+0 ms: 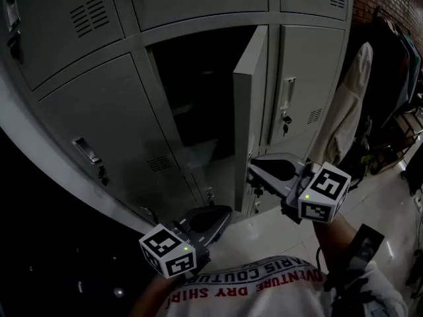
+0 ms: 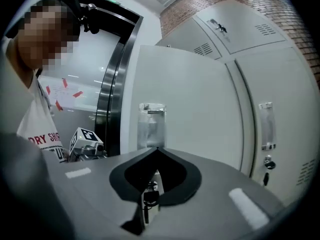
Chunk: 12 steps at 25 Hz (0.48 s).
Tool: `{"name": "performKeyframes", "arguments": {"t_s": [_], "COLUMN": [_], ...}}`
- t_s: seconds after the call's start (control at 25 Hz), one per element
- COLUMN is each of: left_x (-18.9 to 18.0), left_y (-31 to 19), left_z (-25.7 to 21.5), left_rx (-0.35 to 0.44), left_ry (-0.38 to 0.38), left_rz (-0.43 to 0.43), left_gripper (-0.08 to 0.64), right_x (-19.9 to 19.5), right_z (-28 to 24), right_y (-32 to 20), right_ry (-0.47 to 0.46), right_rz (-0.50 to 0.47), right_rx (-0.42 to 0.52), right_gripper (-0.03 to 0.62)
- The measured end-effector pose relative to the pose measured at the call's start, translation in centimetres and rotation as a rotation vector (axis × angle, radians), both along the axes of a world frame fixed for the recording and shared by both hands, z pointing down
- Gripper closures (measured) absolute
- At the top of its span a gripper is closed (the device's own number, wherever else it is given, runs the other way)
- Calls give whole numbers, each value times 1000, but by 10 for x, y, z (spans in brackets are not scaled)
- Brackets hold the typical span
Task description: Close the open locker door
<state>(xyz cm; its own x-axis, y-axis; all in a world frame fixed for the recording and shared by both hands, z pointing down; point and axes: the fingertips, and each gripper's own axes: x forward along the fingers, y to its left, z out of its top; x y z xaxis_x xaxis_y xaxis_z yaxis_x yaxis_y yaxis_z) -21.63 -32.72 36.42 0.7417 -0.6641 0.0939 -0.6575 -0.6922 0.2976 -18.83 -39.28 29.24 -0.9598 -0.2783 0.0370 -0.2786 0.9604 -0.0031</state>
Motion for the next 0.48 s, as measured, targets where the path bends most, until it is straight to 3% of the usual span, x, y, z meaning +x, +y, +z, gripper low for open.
{"name": "performKeyframes", "arguments": {"t_s": [0.32,0.48], "left_x": [-46,-72], "left_y": [-3,-1], "left_z": [5,9], "left_rx": [-15,-33], "left_ry": [1,2], "left_rz": [-111,-173], "left_gripper": [555,555], "right_x": [-84,-120], "right_z": [5,6], "right_y": [-23,-48], "right_ry": [51,77], "right_rz": [-76,-60], "right_rx": [16,23], "right_gripper": [603,606]}}
